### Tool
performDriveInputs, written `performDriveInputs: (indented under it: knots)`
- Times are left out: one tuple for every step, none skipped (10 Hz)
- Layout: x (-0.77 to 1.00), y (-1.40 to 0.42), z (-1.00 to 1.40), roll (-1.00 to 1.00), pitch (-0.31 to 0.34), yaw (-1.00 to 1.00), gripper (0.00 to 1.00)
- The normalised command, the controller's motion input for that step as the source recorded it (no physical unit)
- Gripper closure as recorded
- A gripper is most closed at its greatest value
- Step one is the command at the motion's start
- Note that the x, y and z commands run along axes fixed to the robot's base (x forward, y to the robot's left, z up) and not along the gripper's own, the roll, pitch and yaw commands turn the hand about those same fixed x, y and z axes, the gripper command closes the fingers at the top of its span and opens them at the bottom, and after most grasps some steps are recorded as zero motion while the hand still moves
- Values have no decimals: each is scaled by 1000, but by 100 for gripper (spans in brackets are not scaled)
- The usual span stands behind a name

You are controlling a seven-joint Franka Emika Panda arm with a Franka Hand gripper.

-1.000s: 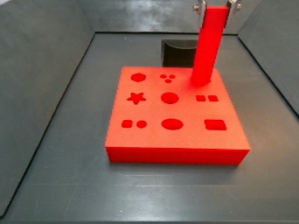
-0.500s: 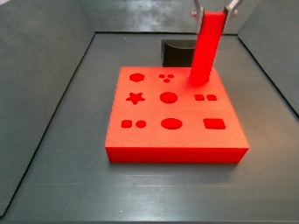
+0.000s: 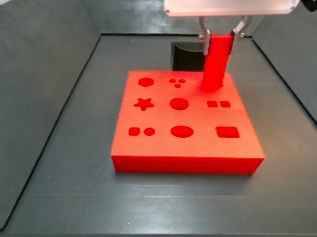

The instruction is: Insert the arch object.

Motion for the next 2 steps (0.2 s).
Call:
performDriveInputs:
  knots:
    - [0, -14, -294, 140, 0, -171, 100]
    - [0, 0, 0, 0, 0, 0, 100]
